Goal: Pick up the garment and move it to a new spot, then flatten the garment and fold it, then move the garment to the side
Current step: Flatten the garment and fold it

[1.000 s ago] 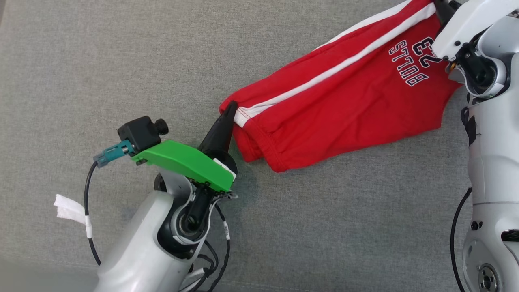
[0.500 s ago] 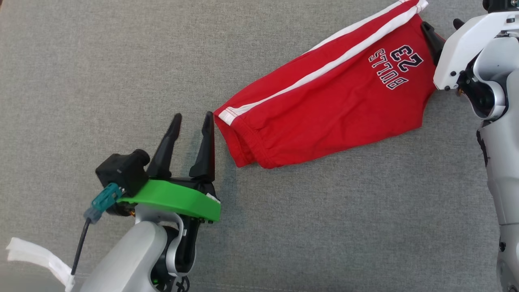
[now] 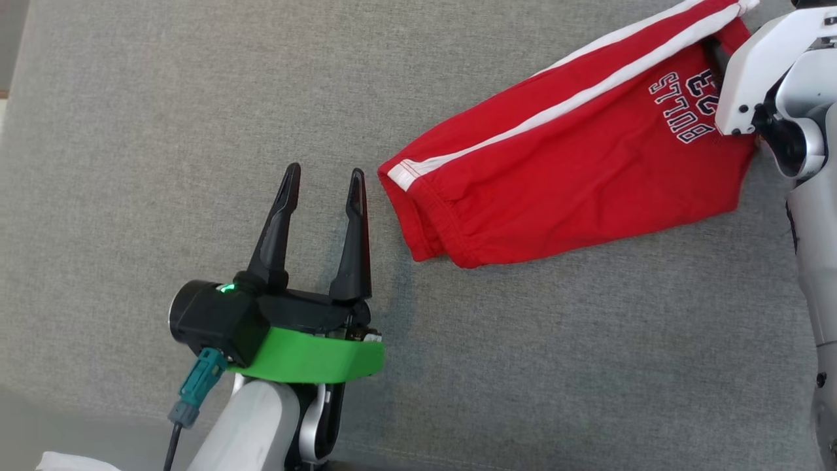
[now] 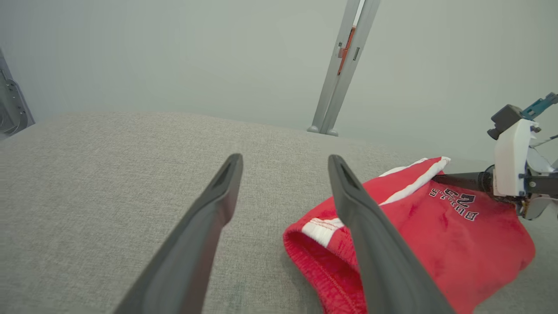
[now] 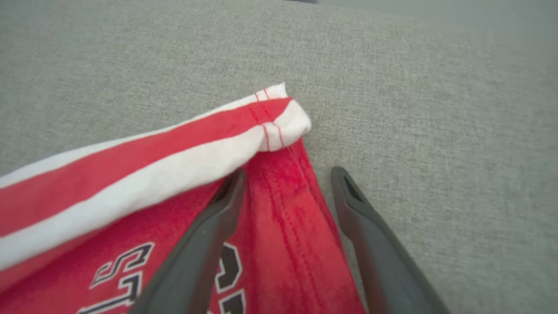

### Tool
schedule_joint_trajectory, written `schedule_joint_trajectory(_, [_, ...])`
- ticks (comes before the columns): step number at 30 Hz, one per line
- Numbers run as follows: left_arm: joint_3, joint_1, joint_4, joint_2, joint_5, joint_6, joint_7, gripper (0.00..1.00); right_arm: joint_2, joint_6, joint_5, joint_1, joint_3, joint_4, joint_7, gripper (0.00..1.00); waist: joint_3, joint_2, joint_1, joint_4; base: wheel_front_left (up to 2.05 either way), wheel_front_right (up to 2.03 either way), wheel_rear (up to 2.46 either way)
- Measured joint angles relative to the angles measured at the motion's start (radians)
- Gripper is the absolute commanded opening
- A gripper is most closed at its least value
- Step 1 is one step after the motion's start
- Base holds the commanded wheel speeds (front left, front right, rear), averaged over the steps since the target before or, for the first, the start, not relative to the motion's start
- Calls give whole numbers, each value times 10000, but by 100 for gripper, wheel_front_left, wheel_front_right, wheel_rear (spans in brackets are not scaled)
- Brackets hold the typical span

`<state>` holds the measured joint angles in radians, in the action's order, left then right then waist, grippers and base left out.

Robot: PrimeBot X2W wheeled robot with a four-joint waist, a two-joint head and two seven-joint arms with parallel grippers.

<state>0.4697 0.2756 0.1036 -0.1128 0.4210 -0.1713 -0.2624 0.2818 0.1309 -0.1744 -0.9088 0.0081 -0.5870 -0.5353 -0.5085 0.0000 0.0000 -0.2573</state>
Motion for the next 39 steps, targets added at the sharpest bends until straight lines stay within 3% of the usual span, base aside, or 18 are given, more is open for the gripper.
schedule_joint_trajectory(1, [-117, -76, -36, 100, -67, 148, 0, 100, 4, -2, 8, -36, -2, -50, 21, 0, -23, 0, 0, -56, 0, 0, 0])
schedule_joint_trajectory(10, [-1490, -896, -290, 562, -940, 1218, 0, 100, 238, 6, -698, 40, 203, -161, 823, 0, 82, 0, 0, -174, 0, 0, 0])
schedule_joint_trajectory(16, [-2065, -1378, -357, 612, -1246, 1540, 0, 100, 851, 6, -1237, 326, 48, 21, 1540, 0, 497, 0, 0, 127, 0, 0, 0])
schedule_joint_trajectory(23, [-2056, -1748, -420, 616, -1112, 1515, 0, 100, 1135, 4, -1893, 592, 228, 813, 1624, 0, 1026, 0, 0, 400, 0, 0, 0])
schedule_joint_trajectory(32, [-1858, -2093, -581, 621, -792, 1302, 0, 100, -8, 2, -2510, 1716, 1804, 2587, 439, 0, 1717, 0, 0, 530, 0, 0, 0])
schedule_joint_trajectory(39, [-1638, -2104, -780, 621, -614, 1241, 0, 100, -1852, 2, -1856, 2179, 2428, 2627, 190, 0, 1988, 0, 0, 392, 0, 0, 0])
